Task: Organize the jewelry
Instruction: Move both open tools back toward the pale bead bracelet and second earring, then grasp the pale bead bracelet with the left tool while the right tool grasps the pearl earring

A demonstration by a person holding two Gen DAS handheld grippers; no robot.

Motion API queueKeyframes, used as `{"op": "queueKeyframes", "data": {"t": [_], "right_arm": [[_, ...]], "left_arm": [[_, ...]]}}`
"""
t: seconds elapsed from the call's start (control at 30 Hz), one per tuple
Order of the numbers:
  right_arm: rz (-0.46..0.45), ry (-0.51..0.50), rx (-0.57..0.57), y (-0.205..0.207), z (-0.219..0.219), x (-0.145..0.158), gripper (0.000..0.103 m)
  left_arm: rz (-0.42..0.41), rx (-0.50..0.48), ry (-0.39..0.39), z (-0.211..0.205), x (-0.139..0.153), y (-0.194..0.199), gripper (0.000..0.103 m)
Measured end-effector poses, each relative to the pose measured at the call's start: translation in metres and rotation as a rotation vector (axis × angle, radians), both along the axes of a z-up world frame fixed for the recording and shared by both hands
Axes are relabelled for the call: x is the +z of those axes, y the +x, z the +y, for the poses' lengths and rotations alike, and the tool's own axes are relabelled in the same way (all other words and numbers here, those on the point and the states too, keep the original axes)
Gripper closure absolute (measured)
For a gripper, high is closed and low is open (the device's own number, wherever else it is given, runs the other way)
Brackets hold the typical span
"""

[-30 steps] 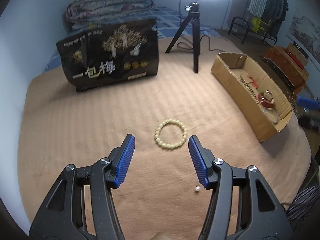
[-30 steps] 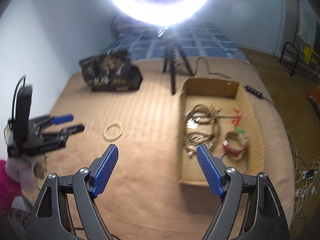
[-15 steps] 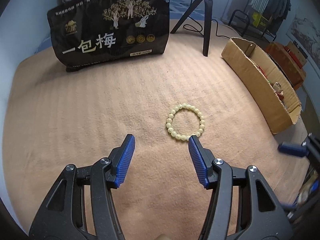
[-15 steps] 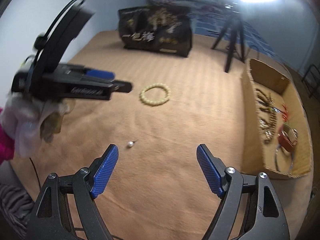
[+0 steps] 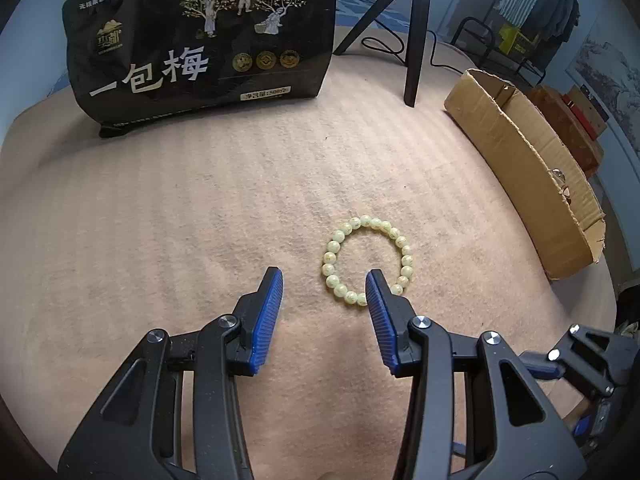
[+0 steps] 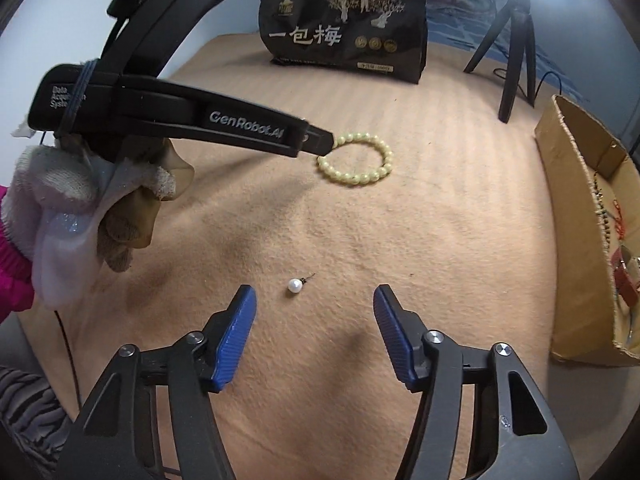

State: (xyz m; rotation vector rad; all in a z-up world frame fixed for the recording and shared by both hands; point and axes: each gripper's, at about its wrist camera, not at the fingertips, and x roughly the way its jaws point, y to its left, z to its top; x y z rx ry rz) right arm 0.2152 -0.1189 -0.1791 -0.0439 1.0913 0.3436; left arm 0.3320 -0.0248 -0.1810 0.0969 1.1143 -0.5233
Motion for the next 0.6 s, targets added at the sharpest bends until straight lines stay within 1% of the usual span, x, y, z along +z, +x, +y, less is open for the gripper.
{"op": "queueKeyframes", "data": {"t": [0.17, 0.23, 0.3, 0.37, 0.4, 0.47, 0.57, 0.6], "right_arm": [[0.001, -0.044, 0.017, 0.000, 0.010, -0.007, 0.062], [0.003, -0.060, 0.014, 0.000, 0.012, -0.010, 0.064], [-0.001, -0.080, 0.016, 0.000, 0.013, -0.012, 0.069], [-0.002, -0.104, 0.018, 0.000, 0.014, -0.013, 0.076], [-0.002, -0.107, 0.017, 0.000, 0.013, -0.012, 0.078], [0.000, -0.114, 0.011, 0.001, 0.010, -0.011, 0.086], [0.007, -0.114, -0.003, 0.005, 0.003, -0.012, 0.094], [0.010, -0.110, -0.008, 0.006, 0.001, -0.012, 0.094]], "left_arm": [[0.005, 0.003, -0.005, -0.003, -0.003, 0.003, 0.058], [0.009, 0.001, -0.008, -0.005, -0.004, 0.004, 0.058], [0.009, -0.004, -0.002, -0.008, -0.006, 0.005, 0.058], [0.008, -0.008, 0.005, -0.010, -0.008, 0.004, 0.058], [0.009, -0.008, 0.008, -0.011, -0.009, 0.005, 0.058], [0.012, -0.005, 0.015, -0.013, -0.012, 0.006, 0.058], [0.009, -0.002, 0.035, -0.016, -0.016, 0.006, 0.069], [0.006, -0.002, 0.040, -0.016, -0.017, 0.006, 0.070]]}}
